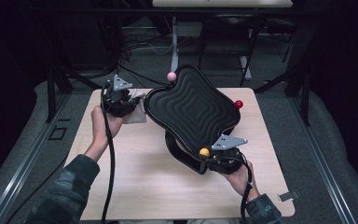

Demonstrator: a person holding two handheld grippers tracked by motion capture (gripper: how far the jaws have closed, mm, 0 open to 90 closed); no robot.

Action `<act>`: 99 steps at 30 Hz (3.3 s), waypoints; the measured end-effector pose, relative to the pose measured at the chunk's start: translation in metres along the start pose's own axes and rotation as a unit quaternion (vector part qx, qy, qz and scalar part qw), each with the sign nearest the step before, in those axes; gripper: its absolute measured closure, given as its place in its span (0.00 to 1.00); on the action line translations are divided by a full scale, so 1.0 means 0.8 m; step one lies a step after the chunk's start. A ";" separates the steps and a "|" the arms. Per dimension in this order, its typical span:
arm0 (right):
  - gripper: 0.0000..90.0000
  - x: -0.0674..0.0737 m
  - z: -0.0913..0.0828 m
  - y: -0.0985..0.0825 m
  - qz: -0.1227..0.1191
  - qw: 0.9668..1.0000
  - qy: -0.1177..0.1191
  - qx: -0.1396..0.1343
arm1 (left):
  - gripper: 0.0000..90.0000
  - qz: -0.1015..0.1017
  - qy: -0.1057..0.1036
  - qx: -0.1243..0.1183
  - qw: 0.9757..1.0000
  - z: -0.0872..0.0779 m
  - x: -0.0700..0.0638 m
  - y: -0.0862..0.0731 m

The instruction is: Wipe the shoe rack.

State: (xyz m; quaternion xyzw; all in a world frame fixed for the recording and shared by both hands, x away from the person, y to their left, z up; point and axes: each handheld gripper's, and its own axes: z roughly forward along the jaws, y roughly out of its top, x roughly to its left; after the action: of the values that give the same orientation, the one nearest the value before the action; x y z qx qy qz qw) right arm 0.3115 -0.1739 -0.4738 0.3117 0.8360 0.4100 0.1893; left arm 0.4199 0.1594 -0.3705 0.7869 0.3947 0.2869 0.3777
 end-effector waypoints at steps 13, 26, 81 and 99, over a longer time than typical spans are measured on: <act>0.67 0.000 0.000 0.000 -0.001 1.000 -0.002 0.002 | 0.89 0.015 -0.021 0.002 1.000 -0.005 -0.013 -0.002; 0.67 0.001 0.000 0.000 -0.001 1.000 -0.002 0.002 | 0.88 0.015 -0.044 0.008 0.999 -0.002 -0.029 -0.026; 0.67 0.001 0.001 -0.001 0.000 1.000 -0.003 -0.002 | 0.88 0.015 -0.183 0.005 0.983 0.039 -0.136 -0.089; 0.67 0.001 0.001 -0.001 0.001 1.000 -0.002 -0.003 | 0.87 0.029 -0.223 0.013 0.974 0.040 -0.179 -0.105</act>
State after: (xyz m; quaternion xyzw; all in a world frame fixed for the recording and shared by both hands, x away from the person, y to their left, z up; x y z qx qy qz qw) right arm 0.3115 -0.1734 -0.4748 0.3125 0.8344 0.4115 0.1915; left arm 0.3351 0.0612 -0.4791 0.8471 0.2810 0.1094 0.4376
